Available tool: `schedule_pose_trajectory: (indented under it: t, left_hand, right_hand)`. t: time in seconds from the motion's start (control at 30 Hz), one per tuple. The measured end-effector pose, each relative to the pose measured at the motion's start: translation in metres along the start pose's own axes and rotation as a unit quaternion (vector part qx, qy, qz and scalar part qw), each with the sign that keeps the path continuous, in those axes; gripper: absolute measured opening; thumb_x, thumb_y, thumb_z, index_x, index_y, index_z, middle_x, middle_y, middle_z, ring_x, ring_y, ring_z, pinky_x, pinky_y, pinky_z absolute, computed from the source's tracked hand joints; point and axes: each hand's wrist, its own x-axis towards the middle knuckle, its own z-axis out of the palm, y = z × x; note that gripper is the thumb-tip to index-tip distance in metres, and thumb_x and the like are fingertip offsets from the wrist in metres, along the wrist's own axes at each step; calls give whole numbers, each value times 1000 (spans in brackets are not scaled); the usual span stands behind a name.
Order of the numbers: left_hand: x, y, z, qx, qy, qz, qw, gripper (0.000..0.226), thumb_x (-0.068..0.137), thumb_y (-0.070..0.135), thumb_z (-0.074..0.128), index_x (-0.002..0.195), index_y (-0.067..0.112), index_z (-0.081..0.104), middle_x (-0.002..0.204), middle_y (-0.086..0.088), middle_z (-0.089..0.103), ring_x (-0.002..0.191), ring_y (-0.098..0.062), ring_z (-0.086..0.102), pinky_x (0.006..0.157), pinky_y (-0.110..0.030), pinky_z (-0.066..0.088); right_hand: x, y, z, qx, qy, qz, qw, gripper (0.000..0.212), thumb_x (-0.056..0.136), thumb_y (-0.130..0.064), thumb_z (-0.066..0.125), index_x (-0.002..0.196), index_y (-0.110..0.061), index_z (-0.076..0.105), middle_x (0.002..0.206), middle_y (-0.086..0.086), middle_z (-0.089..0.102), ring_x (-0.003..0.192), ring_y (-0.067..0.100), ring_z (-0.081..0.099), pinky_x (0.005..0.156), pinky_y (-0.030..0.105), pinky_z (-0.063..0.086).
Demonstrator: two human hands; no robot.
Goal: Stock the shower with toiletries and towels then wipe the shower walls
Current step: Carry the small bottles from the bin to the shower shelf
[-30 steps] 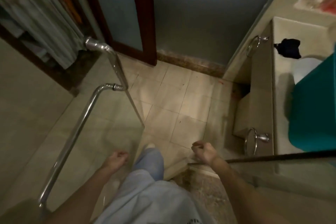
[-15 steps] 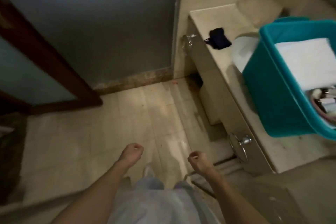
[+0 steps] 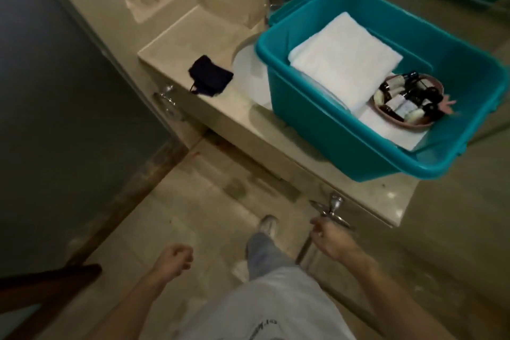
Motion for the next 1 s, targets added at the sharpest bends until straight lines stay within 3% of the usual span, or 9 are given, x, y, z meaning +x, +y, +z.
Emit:
schedule_pose_trajectory:
  t: [0.2, 0.37, 0.43, 0.5, 0.57, 0.67, 0.77, 0.83, 1.0]
  left_hand:
    - [27, 76, -27, 32, -6, -4, 999, 20, 102, 23, 56, 109, 7, 65, 100, -11, 70, 85, -22, 65, 71, -30, 45]
    - [31, 185, -50, 77, 28, 174, 981, 13, 100, 11, 58, 110, 11, 66, 103, -8, 70, 102, -27, 67, 72, -13, 51]
    - [22, 240, -61, 83, 23, 263, 961, 19, 96, 11, 63, 114, 13, 68, 108, -2, 71, 105, -16, 67, 81, -8, 49]
    - [11, 292, -71, 95, 10, 331, 939, 26, 94, 19, 68, 119, 23, 68, 113, 9, 71, 107, -3, 65, 93, -18, 50]
    - [-4, 337, -80, 108, 19, 412, 905, 31, 93, 25, 69, 123, 30, 66, 116, 16, 69, 111, 1, 63, 95, -25, 50]
    - [-21, 400, -87, 134, 46, 529, 837, 35, 92, 28, 67, 127, 27, 64, 121, 17, 66, 115, 1, 60, 92, -22, 51]
    - [-30, 455, -87, 162, 10, 628, 761, 35, 94, 37, 65, 126, 25, 63, 121, 24, 61, 117, 2, 57, 96, -16, 47]
    - [-28, 488, -81, 187, -34, 688, 700, 39, 91, 38, 61, 126, 22, 62, 122, 21, 61, 117, 3, 55, 100, -14, 43]
    - [-10, 549, -42, 258, -117, 762, 582, 41, 92, 39, 61, 127, 16, 63, 126, 5, 64, 120, -13, 58, 104, -33, 46]
  right_hand:
    - [27, -89, -67, 57, 48, -123, 990, 35, 101, -34, 50, 135, -29, 55, 116, -8, 66, 107, 13, 64, 87, 17, 42]
    - [27, -157, -133, 54, 129, -263, 955, 33, 102, -30, 50, 134, -29, 58, 128, -10, 65, 107, 5, 63, 91, 19, 49]
    - [24, -177, -156, 51, 159, -286, 944, 35, 101, -35, 48, 135, -33, 57, 129, -13, 65, 108, 6, 64, 93, 28, 54]
    - [16, -196, -176, -4, 188, -307, 933, 38, 100, -39, 44, 137, -34, 52, 130, -13, 63, 109, 8, 64, 90, 33, 56]
    - [2, -210, -192, -56, 217, -336, 915, 38, 99, -37, 43, 135, -31, 52, 126, -11, 63, 106, 11, 65, 83, 35, 57]
    - [-11, -225, -214, -108, 260, -337, 898, 34, 100, -35, 40, 130, -30, 54, 110, -9, 63, 98, 14, 62, 72, 37, 55]
    - [-12, -232, -232, -110, 332, -308, 885, 30, 99, -31, 44, 124, -25, 59, 102, -7, 62, 92, 17, 60, 64, 39, 52]
    - [-5, -230, -244, -84, 399, -276, 870, 26, 98, -27, 50, 120, -21, 64, 102, -4, 66, 91, 19, 62, 64, 39, 53]
    - [13, -201, -253, -8, 493, -80, 866, 30, 98, -30, 56, 125, -22, 64, 116, -3, 65, 108, 19, 59, 82, 39, 54]
